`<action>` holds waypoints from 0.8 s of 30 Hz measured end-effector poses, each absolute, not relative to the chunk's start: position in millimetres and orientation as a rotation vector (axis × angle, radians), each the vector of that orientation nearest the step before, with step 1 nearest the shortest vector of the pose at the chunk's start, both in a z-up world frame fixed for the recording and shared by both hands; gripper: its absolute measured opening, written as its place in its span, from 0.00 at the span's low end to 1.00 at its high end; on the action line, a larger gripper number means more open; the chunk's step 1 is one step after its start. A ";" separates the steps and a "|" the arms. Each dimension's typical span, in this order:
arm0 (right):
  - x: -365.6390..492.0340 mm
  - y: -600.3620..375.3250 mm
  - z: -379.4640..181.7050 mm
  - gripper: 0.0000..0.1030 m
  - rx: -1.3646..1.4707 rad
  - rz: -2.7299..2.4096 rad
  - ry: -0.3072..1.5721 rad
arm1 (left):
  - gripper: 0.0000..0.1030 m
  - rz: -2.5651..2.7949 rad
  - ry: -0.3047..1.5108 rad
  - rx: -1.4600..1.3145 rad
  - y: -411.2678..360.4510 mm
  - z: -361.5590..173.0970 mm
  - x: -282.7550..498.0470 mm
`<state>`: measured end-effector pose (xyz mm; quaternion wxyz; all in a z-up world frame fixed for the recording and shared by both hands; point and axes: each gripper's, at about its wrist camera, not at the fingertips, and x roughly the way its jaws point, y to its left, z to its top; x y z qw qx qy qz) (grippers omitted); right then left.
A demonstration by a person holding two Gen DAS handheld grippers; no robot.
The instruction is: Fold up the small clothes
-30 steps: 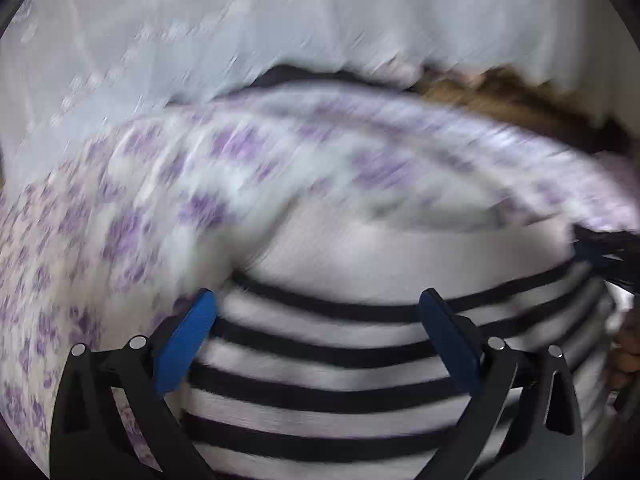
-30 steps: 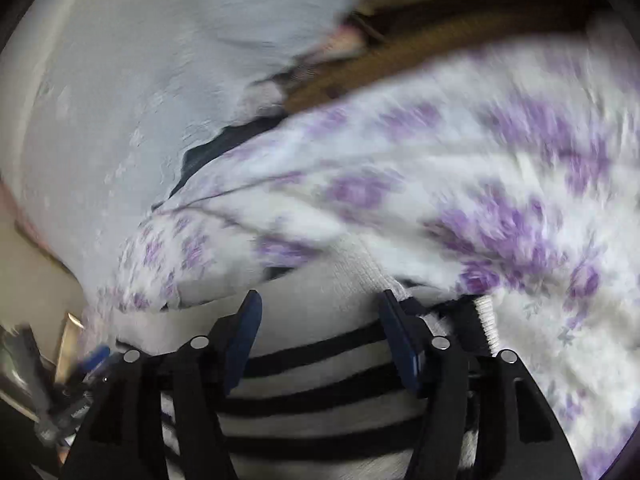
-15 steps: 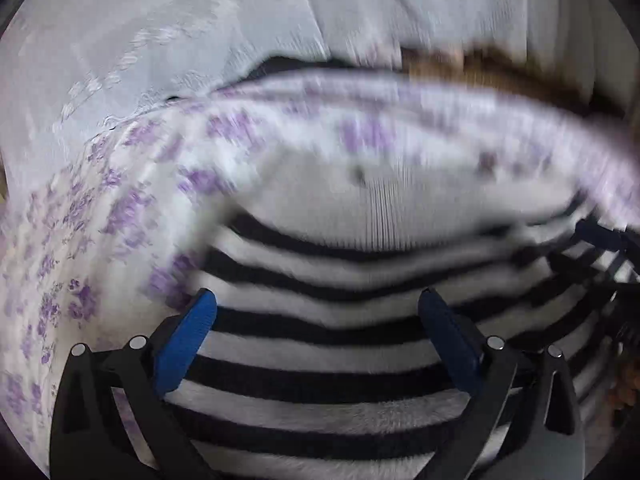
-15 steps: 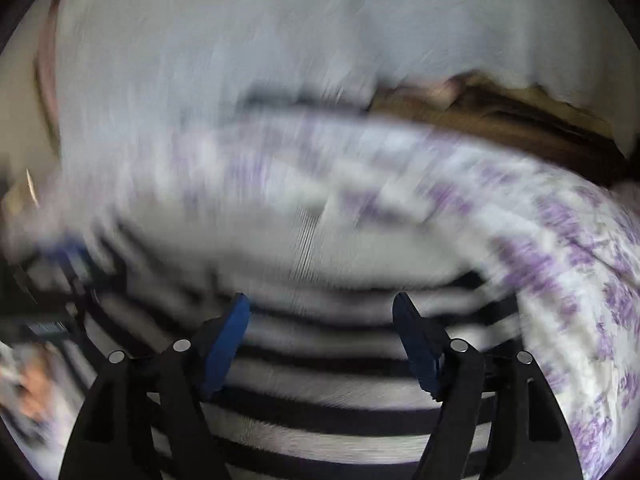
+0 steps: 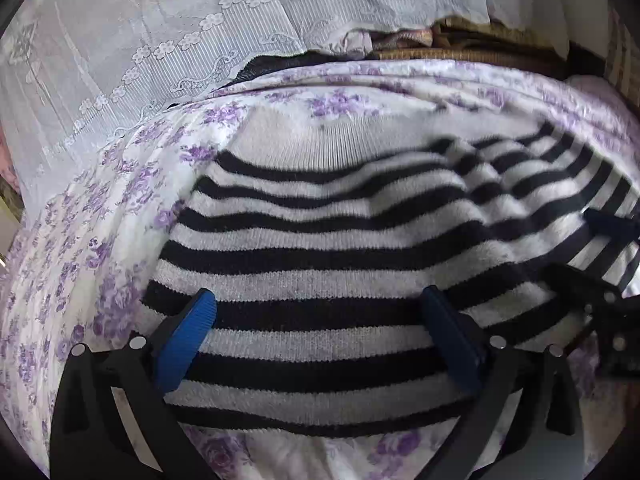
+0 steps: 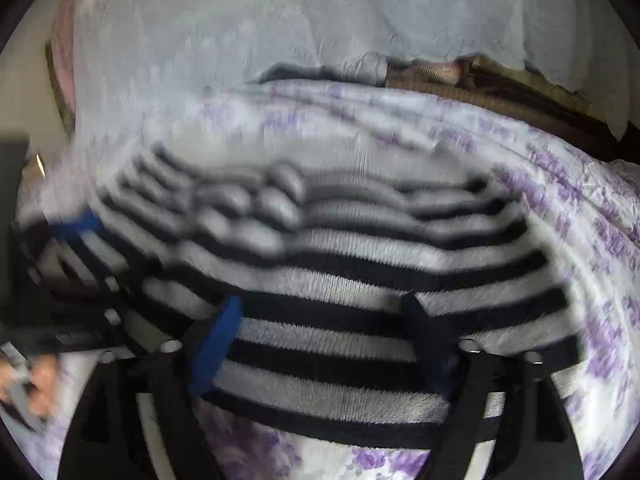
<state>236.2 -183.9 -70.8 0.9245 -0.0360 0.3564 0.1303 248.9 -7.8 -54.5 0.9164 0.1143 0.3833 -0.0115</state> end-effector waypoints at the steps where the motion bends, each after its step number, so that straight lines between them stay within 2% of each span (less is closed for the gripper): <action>1: 234.4 -185.8 -69.3 0.84 -0.065 0.264 0.732 | 0.96 -0.021 0.788 0.231 -6.7 -52.7 246.4; 7: 197.7 -211.2 -56.0 0.84 -0.014 0.214 0.639 | 0.96 -0.021 0.787 0.070 26.5 -38.8 207.3; 12: 204.0 -229.9 -75.6 0.84 0.043 0.223 0.735 | 0.96 0.011 0.885 0.026 46.8 -56.7 214.1; 17: 190.7 -231.7 -47.1 0.84 0.079 0.232 0.632 | 0.96 0.051 0.787 0.037 46.6 -32.0 203.1; 21: 212.4 -228.5 -19.6 0.84 0.089 0.239 0.598 | 0.96 0.034 0.771 -0.013 46.9 -10.0 222.5; 24: 246.7 -233.9 -23.0 0.84 0.116 0.203 0.630 | 0.96 0.035 0.799 -0.010 42.7 -13.9 251.0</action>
